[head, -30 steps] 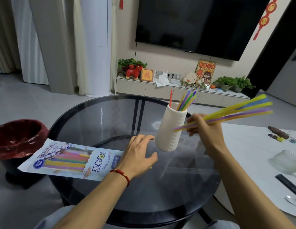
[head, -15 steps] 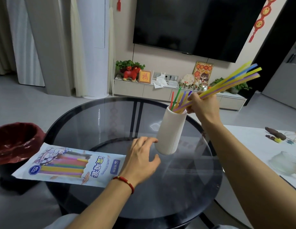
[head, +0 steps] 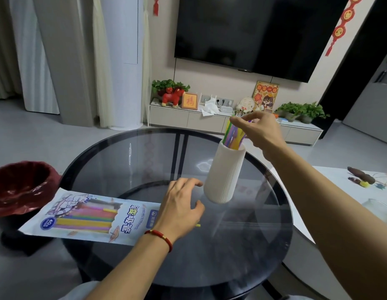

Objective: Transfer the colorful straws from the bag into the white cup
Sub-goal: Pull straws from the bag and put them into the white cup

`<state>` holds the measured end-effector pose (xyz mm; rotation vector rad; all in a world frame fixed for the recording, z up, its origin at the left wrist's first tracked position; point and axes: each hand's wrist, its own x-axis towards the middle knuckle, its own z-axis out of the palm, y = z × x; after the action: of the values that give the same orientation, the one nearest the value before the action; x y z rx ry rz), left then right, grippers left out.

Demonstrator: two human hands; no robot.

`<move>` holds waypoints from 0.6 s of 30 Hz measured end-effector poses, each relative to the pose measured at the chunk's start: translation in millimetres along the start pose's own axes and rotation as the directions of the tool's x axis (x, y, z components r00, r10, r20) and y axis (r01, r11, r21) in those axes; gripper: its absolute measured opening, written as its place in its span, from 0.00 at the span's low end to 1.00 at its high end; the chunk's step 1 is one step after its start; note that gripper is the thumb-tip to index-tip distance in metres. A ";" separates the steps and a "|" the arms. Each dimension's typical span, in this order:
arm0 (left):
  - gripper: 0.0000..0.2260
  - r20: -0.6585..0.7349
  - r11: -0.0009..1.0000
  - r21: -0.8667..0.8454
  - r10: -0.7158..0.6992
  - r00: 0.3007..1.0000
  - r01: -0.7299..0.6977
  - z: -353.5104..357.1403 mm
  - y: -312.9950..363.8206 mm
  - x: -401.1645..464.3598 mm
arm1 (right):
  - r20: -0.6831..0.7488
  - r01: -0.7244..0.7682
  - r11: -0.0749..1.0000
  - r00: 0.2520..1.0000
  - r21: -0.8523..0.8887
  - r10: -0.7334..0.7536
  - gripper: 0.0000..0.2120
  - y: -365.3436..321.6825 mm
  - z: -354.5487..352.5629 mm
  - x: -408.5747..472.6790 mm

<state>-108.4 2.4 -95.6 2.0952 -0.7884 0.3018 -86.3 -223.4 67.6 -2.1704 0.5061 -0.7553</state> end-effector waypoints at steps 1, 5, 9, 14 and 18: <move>0.17 -0.002 1.000 0.001 -0.005 1.000 0.005 -1.4 -0.2 0.2 | -0.032 0.013 1.000 0.999 -0.018 -0.013 0.26 -1.2 -0.6 -1.3; 0.18 0.007 0.999 0.027 -0.041 0.999 0.041 -11.2 -6.1 1.1 | -0.052 0.233 0.958 0.968 -0.170 -0.245 0.24 -2.0 0.1 -14.7; 0.35 0.252 0.970 0.242 -0.093 0.963 0.031 -34.2 -23.5 0.7 | 0.040 0.291 0.943 0.957 -0.164 -0.288 0.22 -2.9 2.1 -32.0; 0.60 0.603 0.827 0.546 -0.276 0.748 -0.134 -66.6 -63.5 -13.7 | -0.166 0.476 0.875 0.859 -0.089 -0.484 0.15 0.4 3.1 -72.7; 0.60 0.693 0.793 0.585 -0.378 0.614 -0.171 -77.4 -83.0 -14.5 | 0.136 0.363 0.930 0.926 -0.059 -0.353 0.10 48.5 52.2 -135.7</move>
<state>-61.8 106.1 -108.7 2.9322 -1.1621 -0.6096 -158.5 -149.0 -45.3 -2.4048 0.0738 -0.7960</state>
